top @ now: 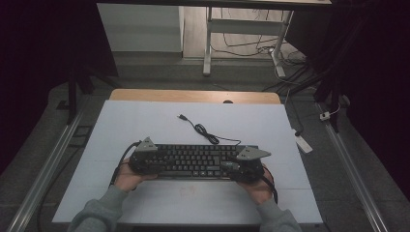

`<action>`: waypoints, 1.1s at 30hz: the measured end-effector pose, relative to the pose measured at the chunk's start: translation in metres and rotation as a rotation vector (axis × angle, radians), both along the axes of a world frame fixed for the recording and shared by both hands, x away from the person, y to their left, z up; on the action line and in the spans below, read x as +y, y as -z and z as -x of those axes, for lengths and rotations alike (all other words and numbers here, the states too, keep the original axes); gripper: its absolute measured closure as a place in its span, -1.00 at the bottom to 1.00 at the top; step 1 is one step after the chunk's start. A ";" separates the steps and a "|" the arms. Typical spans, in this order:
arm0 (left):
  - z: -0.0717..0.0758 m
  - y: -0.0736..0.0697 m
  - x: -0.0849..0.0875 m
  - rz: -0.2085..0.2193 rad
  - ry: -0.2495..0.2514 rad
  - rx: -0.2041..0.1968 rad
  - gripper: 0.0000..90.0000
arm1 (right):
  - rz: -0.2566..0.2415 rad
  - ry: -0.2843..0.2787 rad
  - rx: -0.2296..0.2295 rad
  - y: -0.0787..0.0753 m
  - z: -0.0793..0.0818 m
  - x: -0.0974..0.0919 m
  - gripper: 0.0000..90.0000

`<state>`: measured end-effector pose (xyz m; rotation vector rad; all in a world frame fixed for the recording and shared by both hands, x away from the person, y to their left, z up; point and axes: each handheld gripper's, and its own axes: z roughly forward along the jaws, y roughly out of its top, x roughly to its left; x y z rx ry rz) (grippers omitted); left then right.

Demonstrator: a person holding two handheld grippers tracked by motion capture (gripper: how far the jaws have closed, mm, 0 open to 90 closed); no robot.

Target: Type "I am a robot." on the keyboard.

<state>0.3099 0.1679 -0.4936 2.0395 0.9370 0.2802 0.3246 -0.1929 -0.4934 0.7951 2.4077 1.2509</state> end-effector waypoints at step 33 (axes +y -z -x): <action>-0.002 -0.003 0.023 0.021 -0.044 0.041 -0.40 | 0.006 0.000 -0.014 -0.001 -0.003 -0.002 0.14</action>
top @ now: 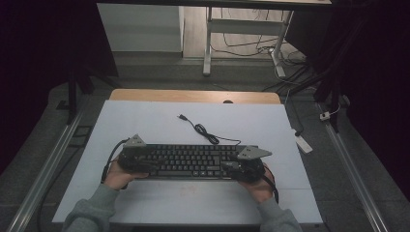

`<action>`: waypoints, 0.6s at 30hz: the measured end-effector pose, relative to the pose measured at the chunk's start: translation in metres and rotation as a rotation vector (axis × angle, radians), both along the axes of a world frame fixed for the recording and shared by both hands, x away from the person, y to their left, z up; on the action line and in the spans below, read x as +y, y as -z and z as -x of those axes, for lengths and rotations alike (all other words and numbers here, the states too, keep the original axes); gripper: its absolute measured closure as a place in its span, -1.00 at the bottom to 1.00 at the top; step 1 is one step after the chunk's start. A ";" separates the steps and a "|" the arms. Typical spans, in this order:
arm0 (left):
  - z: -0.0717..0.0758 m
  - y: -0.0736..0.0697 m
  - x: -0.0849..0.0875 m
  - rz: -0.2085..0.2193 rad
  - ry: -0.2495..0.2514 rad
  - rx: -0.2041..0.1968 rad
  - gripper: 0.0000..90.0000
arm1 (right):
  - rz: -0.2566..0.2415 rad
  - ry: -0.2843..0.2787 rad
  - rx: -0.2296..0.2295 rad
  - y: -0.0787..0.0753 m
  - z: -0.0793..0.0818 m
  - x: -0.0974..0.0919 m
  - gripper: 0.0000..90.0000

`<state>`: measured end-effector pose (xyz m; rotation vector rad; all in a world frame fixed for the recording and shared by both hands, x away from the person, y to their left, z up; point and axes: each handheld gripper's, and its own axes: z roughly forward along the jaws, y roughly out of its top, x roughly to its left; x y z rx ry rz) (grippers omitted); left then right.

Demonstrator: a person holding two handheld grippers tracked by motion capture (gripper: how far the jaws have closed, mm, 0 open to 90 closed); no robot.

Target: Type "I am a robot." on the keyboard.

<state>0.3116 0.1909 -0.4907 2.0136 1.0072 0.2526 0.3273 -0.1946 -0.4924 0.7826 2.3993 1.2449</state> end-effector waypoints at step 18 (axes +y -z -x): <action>-0.001 0.001 -0.002 -0.013 0.006 0.001 -0.41 | -0.016 -0.038 -0.025 -0.009 -0.008 0.025 0.29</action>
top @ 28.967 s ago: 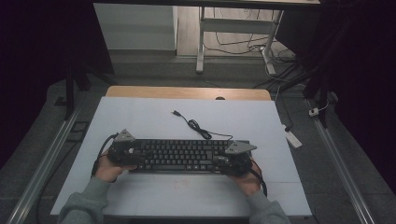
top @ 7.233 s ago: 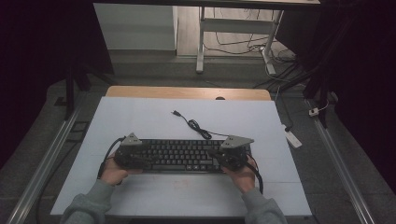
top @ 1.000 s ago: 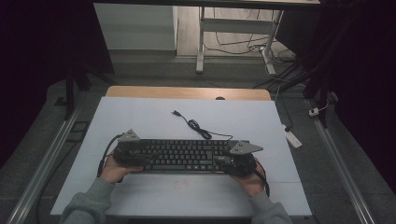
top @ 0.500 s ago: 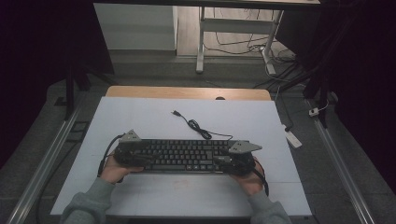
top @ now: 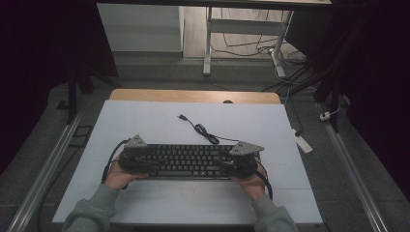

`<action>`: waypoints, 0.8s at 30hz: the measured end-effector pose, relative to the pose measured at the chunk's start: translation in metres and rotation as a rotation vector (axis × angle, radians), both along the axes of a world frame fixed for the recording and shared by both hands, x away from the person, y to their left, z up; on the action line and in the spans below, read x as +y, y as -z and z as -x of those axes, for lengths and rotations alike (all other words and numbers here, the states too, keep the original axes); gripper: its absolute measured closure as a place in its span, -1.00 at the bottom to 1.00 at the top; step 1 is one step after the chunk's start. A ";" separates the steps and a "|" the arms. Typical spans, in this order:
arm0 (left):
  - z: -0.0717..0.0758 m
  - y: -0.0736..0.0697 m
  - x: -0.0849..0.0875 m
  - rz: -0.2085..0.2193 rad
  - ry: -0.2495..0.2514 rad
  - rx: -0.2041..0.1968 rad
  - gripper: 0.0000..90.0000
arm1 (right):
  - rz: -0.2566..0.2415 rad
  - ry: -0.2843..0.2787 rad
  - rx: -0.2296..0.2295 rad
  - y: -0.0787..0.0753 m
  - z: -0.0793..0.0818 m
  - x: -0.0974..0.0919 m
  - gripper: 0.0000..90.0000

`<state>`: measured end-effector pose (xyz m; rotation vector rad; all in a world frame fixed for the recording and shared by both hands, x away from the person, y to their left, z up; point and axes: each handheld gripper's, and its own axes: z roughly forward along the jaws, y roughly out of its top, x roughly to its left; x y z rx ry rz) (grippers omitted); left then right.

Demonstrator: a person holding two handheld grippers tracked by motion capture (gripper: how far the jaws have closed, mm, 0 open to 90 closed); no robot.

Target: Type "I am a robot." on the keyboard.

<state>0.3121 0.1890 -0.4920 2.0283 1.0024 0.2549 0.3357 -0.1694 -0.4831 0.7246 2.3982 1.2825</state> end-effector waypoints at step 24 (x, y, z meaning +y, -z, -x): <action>0.000 0.002 -0.003 -0.019 0.008 0.005 -0.41 | 0.057 -0.110 0.084 0.013 -0.024 0.063 0.99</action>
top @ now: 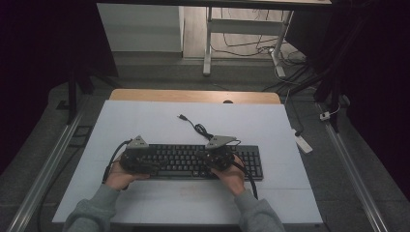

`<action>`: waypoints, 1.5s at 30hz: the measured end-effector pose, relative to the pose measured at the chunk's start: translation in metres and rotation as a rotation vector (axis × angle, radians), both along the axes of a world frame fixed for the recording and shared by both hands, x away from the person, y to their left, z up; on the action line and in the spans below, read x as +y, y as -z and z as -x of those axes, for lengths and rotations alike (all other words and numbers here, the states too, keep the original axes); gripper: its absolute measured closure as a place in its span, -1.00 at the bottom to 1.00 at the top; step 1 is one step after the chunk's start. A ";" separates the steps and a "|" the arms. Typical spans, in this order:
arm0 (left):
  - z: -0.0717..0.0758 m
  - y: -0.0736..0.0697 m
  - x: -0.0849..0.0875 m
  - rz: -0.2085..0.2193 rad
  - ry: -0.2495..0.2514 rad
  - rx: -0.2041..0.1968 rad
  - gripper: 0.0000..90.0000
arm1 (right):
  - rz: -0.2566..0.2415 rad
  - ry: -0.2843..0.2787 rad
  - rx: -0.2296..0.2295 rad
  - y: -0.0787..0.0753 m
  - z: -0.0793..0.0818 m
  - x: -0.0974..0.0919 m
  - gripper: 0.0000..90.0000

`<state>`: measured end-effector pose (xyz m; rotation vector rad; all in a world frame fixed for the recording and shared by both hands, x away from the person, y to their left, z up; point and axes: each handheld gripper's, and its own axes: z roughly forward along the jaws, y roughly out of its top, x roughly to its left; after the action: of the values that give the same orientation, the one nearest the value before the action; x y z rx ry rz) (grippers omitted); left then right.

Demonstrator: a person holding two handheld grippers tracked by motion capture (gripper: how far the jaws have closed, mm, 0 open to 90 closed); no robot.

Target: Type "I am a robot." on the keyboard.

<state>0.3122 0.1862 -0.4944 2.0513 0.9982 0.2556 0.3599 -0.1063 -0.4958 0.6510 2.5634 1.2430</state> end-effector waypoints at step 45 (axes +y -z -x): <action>-0.001 0.001 0.002 -0.007 -0.003 -0.002 -0.42 | -0.006 0.042 0.014 0.005 -0.011 0.007 0.79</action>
<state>0.3132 0.1881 -0.4957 2.0552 0.9999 0.2630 0.3708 -0.0997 -0.5011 0.7133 2.5446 1.2368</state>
